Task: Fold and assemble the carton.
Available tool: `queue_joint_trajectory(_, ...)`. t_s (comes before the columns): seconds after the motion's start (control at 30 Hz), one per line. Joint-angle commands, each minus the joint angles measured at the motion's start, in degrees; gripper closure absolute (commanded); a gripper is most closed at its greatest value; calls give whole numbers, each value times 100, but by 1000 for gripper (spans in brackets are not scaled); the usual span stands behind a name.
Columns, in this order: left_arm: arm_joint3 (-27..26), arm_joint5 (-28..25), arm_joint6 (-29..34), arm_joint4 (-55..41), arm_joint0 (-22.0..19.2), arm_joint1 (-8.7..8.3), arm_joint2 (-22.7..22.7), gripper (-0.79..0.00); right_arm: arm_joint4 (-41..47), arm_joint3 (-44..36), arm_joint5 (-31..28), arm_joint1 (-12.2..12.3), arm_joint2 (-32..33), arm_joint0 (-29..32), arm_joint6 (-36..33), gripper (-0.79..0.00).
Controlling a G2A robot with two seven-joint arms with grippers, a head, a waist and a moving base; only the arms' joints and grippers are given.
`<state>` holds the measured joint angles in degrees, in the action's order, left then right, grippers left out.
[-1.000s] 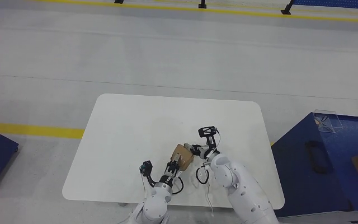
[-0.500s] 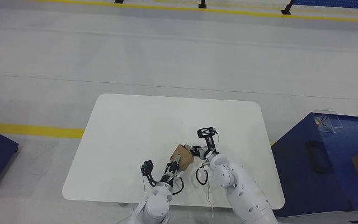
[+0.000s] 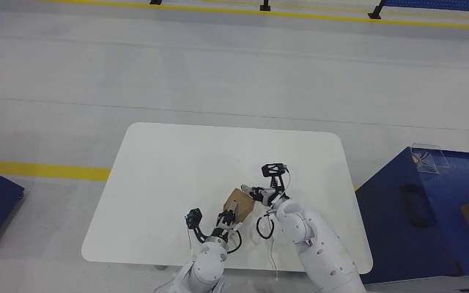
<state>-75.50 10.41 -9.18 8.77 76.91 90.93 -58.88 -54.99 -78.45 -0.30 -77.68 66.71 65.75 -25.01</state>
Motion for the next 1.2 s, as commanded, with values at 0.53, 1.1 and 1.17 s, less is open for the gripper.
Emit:
queue_joint_trajectory(0.53, -152, -241, -13, 49, 166, -5, -77, -465, -284, 411, 482, -81, -261, -240, -117, -785)
queue_joint_trajectory(1.1, 117, -1541, -2635, 3696, 288, -132, 9, -785, 72, 378, 452, -43, 151, -248, -174, -785)
queue_joint_trajectory(1.17, 444, -1501, -3052, 4801, 200, -185, 98, -785, 75, 414, 491, -43, 165, -291, -228, -785)
